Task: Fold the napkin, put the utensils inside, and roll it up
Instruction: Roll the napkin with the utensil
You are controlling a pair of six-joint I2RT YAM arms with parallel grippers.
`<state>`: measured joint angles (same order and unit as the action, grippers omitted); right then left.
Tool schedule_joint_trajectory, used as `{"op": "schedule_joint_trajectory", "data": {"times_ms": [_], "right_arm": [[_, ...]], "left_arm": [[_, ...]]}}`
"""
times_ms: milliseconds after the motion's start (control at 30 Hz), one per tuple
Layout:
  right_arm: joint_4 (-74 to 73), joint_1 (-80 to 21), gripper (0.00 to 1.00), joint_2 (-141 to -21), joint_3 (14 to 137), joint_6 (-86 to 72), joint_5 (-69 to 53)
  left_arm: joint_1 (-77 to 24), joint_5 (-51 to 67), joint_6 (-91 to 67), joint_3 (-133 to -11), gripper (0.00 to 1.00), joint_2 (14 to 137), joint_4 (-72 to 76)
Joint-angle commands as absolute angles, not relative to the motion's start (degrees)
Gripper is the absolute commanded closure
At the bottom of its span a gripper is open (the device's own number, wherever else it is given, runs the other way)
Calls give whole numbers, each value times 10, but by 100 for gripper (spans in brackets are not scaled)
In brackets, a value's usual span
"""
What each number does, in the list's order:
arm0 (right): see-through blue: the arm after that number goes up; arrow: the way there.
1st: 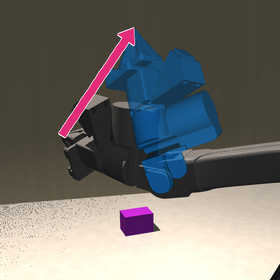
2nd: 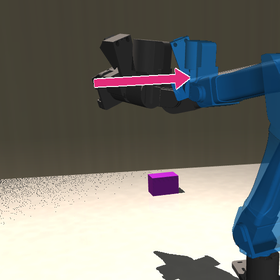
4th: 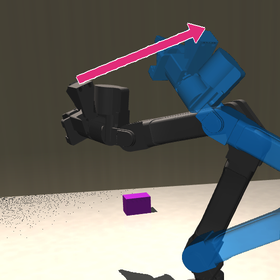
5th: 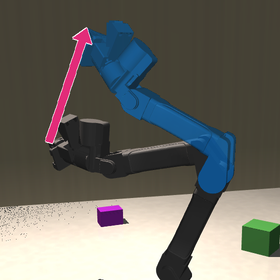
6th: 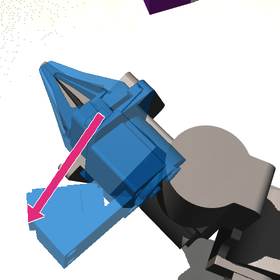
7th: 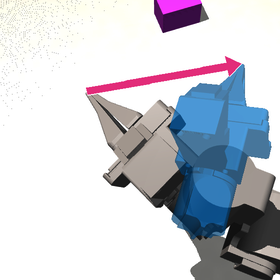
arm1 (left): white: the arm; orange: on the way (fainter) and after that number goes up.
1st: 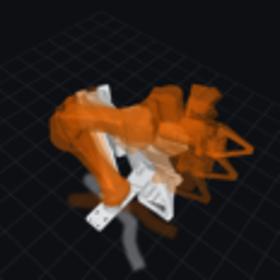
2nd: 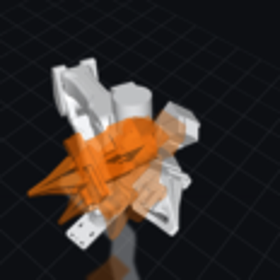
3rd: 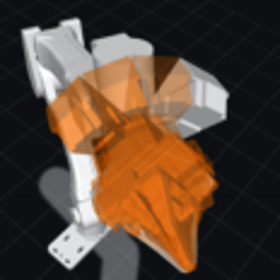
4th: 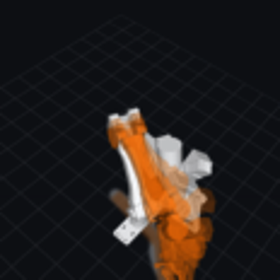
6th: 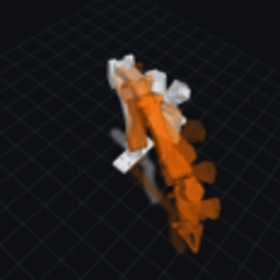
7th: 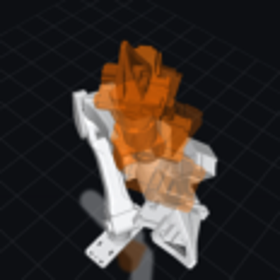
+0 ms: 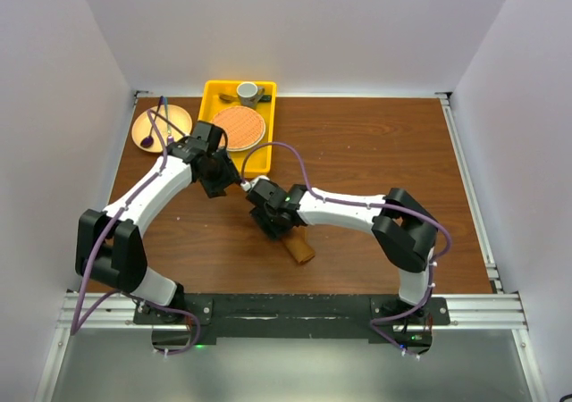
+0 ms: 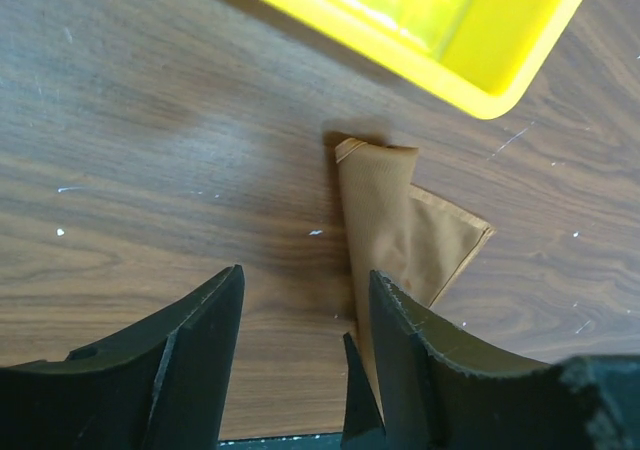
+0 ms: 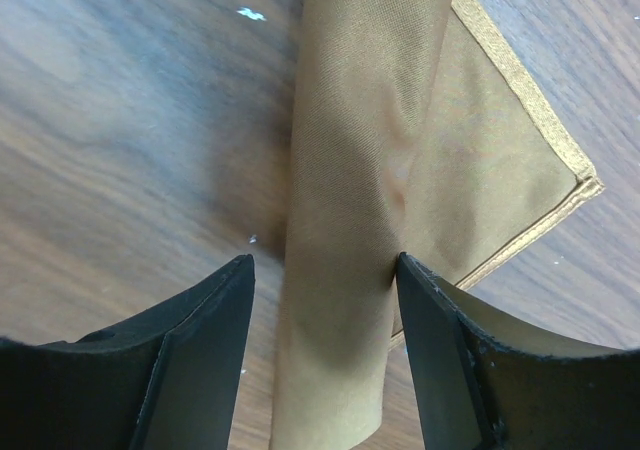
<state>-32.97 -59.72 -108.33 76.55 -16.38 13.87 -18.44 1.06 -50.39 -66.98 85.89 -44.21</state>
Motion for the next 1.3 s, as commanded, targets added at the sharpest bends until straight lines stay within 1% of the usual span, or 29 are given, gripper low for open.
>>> {"op": "schedule_joint_trajectory", "data": {"times_ms": [0, 133, 233, 267, 333, 367, 400, 500, 567, 600, 633, 700, 733, 767, 833, 867, 900, 967, 1000, 1100, 1167, 1233, 1267], "right_arm": [[-341, -613, 38, -1097, 786, -153, 199], [-339, -620, 39, -1109, 781, -159, 218], [-338, -621, 42, -1116, 778, -163, 231], [-338, -621, 46, -1117, 775, -166, 232], [-333, -619, 50, -1118, 769, -164, 234], [-330, -619, 55, -1117, 766, -163, 232], [-328, -618, 57, -1115, 766, -163, 227], [-309, -611, 66, -1103, 748, -162, 186], [-284, -592, 70, -1088, 723, -164, 124], [-265, -582, 73, -1081, 709, -163, 89], [-237, -557, 76, -1077, 688, -171, 19], [-196, -529, 83, -1066, 666, -177, -61], [-178, -500, 84, -1061, 638, -191, -98], [-157, -487, 85, -1054, 623, -199, -174], [-99, -446, 86, -1044, 587, -225, -242], [-78, -433, 86, -1043, 575, -237, -325], [-50, -419, 87, -1050, 563, -252, -366], [39, -385, 88, -1061, 527, -307, -438], [93, -376, 88, -1075, 516, -325, -494], [123, -347, 88, -1104, 502, -348, -554], [128, -329, 88, -1119, 494, -350, -568], [120, -309, 87, -1126, 493, -332, -583], [106, -305, 86, -1128, 495, -319, -582]], "left_arm": [[-179, 17, -502, -661, 43, 834, -430], [-178, 19, -497, -660, 43, 831, -430], [-176, 23, -493, -658, 43, 831, -429], [-175, 25, -490, -657, 43, 831, -427], [-174, 38, -486, -654, 43, 830, -421], [-173, 43, -480, -650, 43, 830, -418], [-173, 48, -476, -648, 42, 829, -411], [-173, 75, -462, -632, 42, 826, -383], [-173, 106, -452, -618, 41, 828, -369], [-173, 117, -450, -612, 41, 828, -352], [-173, 142, -447, -600, 41, 828, -341], [-173, 160, -441, -591, 41, 830, -323], [-173, 175, -442, -580, 41, 827, -314], [-173, 182, -441, -575, 41, 824, -305], [-173, 196, -443, -562, 41, 813, -284], [-174, 200, -444, -557, 41, 811, -278], [-174, 205, -445, -554, 41, 809, -266], [-178, 228, -448, -542, 41, 807, -251], [-180, 237, -451, -537, 41, 807, -231], [-205, 258, -471, -523, 41, 813, -188], [-230, 266, -497, -520, 41, 829, -166], [-246, 281, -530, -512, 43, 851, -112], [-262, 284, -540, -509, 46, 859, -79]]}}
